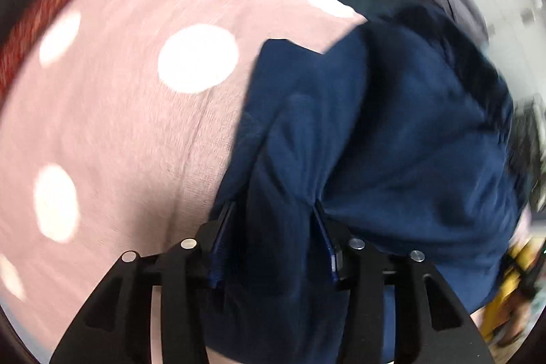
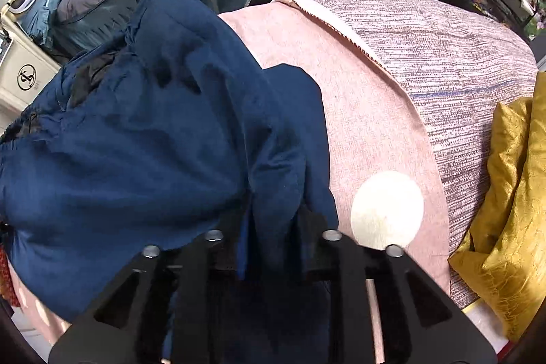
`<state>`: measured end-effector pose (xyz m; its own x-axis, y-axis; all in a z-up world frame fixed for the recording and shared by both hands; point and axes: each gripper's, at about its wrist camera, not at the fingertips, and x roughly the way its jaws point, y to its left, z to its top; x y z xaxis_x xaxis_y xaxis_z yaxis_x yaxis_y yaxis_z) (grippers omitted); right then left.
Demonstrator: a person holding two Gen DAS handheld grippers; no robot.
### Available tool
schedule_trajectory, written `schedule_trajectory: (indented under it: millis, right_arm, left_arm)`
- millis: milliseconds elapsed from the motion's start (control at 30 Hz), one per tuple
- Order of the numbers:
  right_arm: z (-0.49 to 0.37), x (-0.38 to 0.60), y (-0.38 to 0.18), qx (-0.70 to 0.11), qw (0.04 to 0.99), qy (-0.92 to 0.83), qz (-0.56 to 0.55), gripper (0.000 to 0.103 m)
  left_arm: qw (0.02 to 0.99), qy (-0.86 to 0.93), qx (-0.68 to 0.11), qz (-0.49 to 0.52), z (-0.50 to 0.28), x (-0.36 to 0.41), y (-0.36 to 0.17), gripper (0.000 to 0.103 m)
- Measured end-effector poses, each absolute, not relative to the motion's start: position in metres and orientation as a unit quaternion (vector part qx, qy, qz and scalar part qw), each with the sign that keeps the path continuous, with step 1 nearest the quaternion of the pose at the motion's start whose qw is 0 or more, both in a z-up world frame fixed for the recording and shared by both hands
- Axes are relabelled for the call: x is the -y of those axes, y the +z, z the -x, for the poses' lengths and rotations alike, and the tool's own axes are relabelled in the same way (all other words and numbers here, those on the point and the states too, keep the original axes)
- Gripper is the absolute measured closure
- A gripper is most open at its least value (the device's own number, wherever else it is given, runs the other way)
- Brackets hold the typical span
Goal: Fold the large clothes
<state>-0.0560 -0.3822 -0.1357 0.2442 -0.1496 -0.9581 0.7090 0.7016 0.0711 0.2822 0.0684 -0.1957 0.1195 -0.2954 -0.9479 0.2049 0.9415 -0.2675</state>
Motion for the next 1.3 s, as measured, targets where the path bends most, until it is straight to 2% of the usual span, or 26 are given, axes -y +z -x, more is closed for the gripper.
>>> schedule_trajectory:
  millis: [67,133,167,200,233,267,367,500,667,733,800,867,967,1033,1133,1300]
  right_arm:
    - [0.058,0.384,-0.133,-0.54,0.745,-0.291,-0.264,0.076]
    - [0.066,0.382,-0.117,-0.527,0.749,-0.302,-0.264,0.072]
    - [0.071,0.38,-0.102,-0.509,0.761,-0.313,-0.251,0.06]
    - [0.073,0.376,-0.091,-0.497,0.77,-0.323,-0.238,0.053]
    - [0.076,0.373,-0.078,-0.48,0.781,-0.335,-0.218,0.04]
    - [0.078,0.371,-0.068,-0.465,0.789,-0.346,-0.203,0.034]
    - [0.076,0.359,-0.04,-0.43,0.818,-0.34,-0.175,0.032]
    - [0.037,0.326,-0.049,-0.471,0.834,-0.227,-0.176,0.032]
    - [-0.007,0.26,-0.085,-0.536,0.832,-0.116,-0.086,0.032]
    - [-0.017,0.26,-0.101,-0.553,0.82,-0.124,-0.08,0.03]
    - [-0.02,0.279,-0.112,-0.558,0.812,-0.139,-0.104,0.023]
    - [-0.021,0.299,-0.116,-0.553,0.808,-0.161,-0.126,0.015]
    - [-0.021,0.33,-0.125,-0.551,0.795,-0.169,-0.187,0.014]
    - [-0.023,0.34,-0.131,-0.553,0.788,-0.173,-0.206,0.013]
    - [-0.035,0.336,-0.149,-0.575,0.775,-0.167,-0.201,0.006]
    - [-0.051,0.326,-0.161,-0.58,0.774,-0.192,-0.168,0.005]
  left_arm:
    - [0.75,-0.164,-0.64,0.032,-0.284,-0.069,-0.187,0.056]
    - [0.767,-0.159,-0.621,0.012,-0.282,-0.066,-0.17,0.048]
    - [0.784,-0.152,-0.602,0.0,-0.28,-0.068,-0.156,0.044]
    - [0.802,-0.144,-0.58,-0.009,-0.278,-0.071,-0.142,0.034]
    - [0.819,-0.134,-0.557,-0.012,-0.274,-0.073,-0.129,0.025]
    - [0.839,-0.127,-0.529,-0.008,-0.271,-0.077,-0.112,0.023]
    - [0.866,-0.129,-0.483,-0.012,-0.265,-0.07,-0.082,0.022]
    - [0.853,-0.221,-0.46,-0.113,-0.239,-0.008,-0.08,0.022]
    - [0.818,-0.298,-0.447,-0.207,-0.213,0.065,-0.104,0.022]
    - [0.813,-0.293,-0.457,-0.212,-0.224,0.082,-0.114,0.021]
    - [0.797,-0.277,-0.495,-0.205,-0.253,0.089,-0.13,0.015]
    - [0.776,-0.26,-0.54,-0.194,-0.279,0.094,-0.147,0.014]
    - [0.743,-0.247,-0.598,-0.173,-0.306,0.093,-0.174,0.005]
    - [0.733,-0.245,-0.609,-0.179,-0.31,0.098,-0.185,0.005]
    - [0.722,-0.236,-0.618,-0.205,-0.311,0.109,-0.201,0.005]
    - [0.713,-0.232,-0.628,-0.207,-0.318,0.116,-0.209,0.004]
